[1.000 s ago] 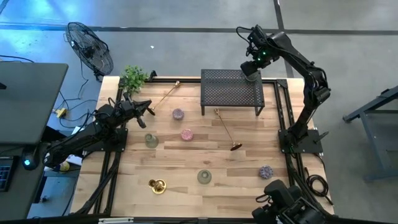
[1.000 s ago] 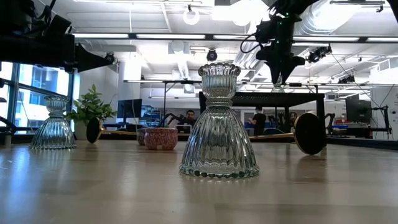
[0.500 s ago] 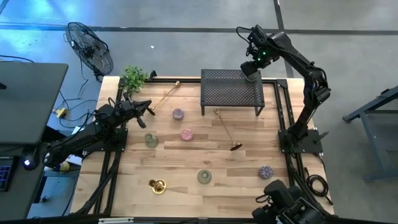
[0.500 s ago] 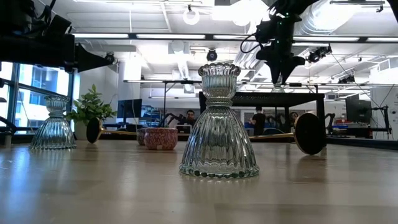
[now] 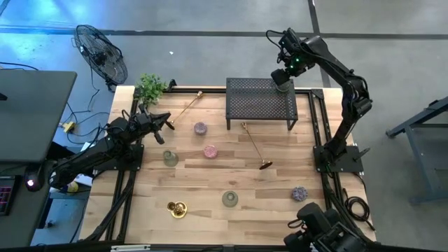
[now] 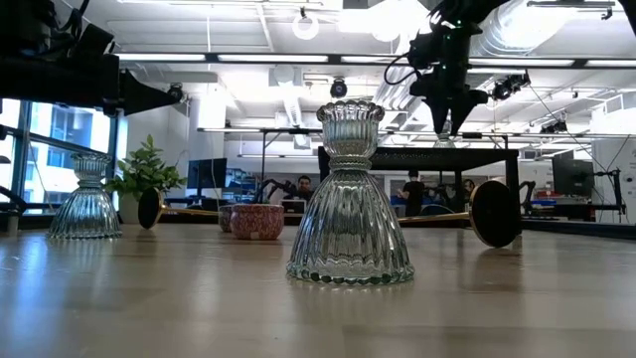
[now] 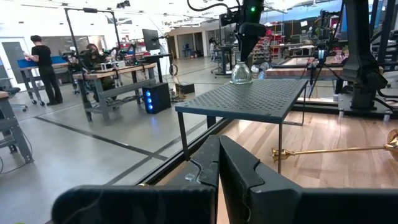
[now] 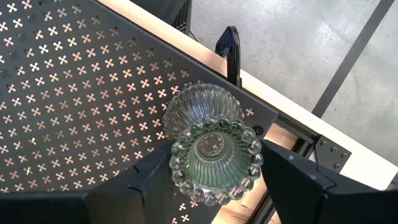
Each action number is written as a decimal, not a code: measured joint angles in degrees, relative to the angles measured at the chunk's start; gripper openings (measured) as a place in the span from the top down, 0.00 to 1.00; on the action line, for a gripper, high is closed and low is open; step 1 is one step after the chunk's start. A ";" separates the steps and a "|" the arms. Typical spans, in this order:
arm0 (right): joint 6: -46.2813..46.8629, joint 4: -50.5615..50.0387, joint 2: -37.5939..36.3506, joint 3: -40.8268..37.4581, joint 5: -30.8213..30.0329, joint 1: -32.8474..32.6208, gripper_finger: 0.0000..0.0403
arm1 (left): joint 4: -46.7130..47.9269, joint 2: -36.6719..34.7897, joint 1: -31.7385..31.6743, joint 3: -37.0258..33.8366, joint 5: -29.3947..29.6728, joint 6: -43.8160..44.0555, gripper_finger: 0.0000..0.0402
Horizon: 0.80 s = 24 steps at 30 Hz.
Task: Pick & Place candle stick holders
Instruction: Put the top right transparent candle holder on the shelf
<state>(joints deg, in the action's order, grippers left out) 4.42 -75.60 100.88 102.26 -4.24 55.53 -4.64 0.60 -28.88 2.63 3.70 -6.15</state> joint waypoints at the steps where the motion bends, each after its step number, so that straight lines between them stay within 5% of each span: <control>1: -0.18 0.00 0.00 0.00 0.06 0.00 0.47 | -0.01 0.00 0.00 0.00 0.01 0.00 1.00; 24: -2.24 0.49 -9.31 0.04 0.32 0.00 0.46 | -0.01 0.00 0.02 0.00 0.02 0.00 1.00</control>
<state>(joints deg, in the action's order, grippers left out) 2.18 -75.11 91.57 102.30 -3.92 55.53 -4.65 0.60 -28.86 2.63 3.73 -6.15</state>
